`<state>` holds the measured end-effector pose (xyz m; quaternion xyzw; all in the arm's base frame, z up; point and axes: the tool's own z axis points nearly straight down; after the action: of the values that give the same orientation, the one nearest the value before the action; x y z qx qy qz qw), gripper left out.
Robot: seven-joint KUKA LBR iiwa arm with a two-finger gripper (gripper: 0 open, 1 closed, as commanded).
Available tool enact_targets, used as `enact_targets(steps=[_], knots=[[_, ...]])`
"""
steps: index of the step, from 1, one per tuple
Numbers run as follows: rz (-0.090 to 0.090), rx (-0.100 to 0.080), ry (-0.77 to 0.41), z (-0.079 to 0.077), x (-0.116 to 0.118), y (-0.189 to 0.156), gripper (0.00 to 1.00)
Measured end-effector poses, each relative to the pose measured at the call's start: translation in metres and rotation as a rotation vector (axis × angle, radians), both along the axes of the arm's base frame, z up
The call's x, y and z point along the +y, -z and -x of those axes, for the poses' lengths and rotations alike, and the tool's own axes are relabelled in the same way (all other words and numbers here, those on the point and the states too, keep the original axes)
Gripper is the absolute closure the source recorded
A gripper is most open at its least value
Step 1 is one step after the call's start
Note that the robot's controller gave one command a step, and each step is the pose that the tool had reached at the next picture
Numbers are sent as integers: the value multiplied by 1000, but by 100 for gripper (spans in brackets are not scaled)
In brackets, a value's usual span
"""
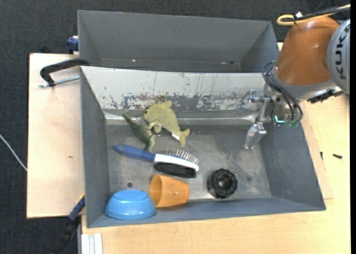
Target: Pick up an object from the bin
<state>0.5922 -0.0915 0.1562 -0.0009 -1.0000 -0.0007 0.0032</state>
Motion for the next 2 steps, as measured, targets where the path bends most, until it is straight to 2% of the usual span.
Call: enact_targets(steps=[1, 2], knots=[[-3, -3, 167, 40, 104, 8, 0], [1, -23, 11, 74, 189, 83, 0]])
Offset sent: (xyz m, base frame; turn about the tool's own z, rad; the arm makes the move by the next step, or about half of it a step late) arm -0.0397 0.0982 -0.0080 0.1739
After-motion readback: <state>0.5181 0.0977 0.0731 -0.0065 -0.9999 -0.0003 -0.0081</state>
